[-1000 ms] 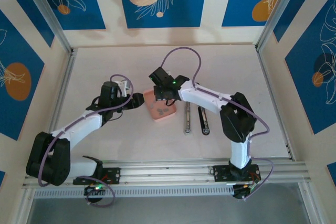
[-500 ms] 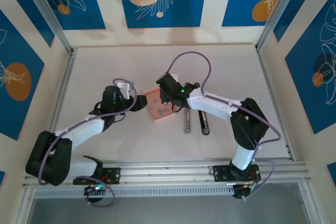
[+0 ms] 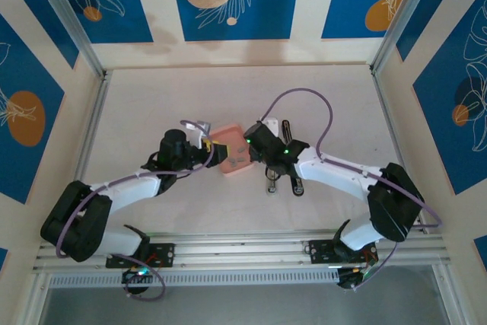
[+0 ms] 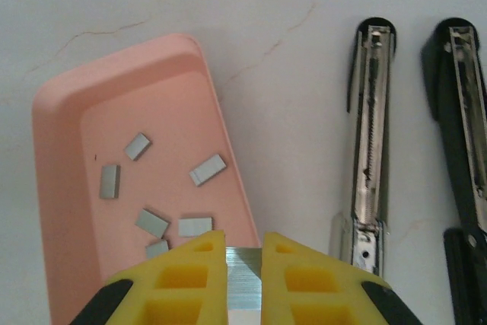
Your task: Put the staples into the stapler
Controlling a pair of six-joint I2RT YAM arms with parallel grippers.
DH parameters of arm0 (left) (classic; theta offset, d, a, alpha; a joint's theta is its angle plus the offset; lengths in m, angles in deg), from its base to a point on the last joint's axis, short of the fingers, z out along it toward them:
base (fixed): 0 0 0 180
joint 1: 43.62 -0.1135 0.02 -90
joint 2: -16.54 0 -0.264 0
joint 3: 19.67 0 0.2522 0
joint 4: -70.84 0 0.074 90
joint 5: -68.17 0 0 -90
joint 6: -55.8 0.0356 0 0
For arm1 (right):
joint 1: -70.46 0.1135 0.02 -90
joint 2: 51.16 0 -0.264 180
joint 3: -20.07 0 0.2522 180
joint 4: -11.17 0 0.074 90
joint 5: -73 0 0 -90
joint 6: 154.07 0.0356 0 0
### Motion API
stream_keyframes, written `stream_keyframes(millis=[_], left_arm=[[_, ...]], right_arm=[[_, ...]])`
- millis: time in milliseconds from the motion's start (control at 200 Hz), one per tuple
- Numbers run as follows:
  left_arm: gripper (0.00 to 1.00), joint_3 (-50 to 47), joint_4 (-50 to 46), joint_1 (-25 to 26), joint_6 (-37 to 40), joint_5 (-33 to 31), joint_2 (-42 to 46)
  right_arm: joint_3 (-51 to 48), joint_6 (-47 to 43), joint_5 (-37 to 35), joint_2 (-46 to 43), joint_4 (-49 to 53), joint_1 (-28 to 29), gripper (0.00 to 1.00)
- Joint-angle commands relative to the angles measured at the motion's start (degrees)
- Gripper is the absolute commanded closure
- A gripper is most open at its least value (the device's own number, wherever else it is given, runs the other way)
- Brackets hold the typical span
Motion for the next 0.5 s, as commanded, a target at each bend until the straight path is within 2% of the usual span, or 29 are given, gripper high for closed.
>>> stream_keyframes(millis=[0, 345, 495], left_arm=[[0.4, 0.0, 3.9, 1.5, 2.8, -2.3, -1.1], [0.4, -3.6, 6.4, 4.3, 1.2, -5.1, -1.4], [0.4, -5.7, 4.5, 4.8, 0.7, -9.1, 1.4]], right_arm=[[-2.5, 4.5, -4.3, -4.0, 3.1, 2.0, 0.85], [-6.5, 12.5, -2.9, -9.0, 12.7, 5.8, 0.86], [-7.2, 15.1, -1.9, -9.2, 16.0, 7.2, 0.86]])
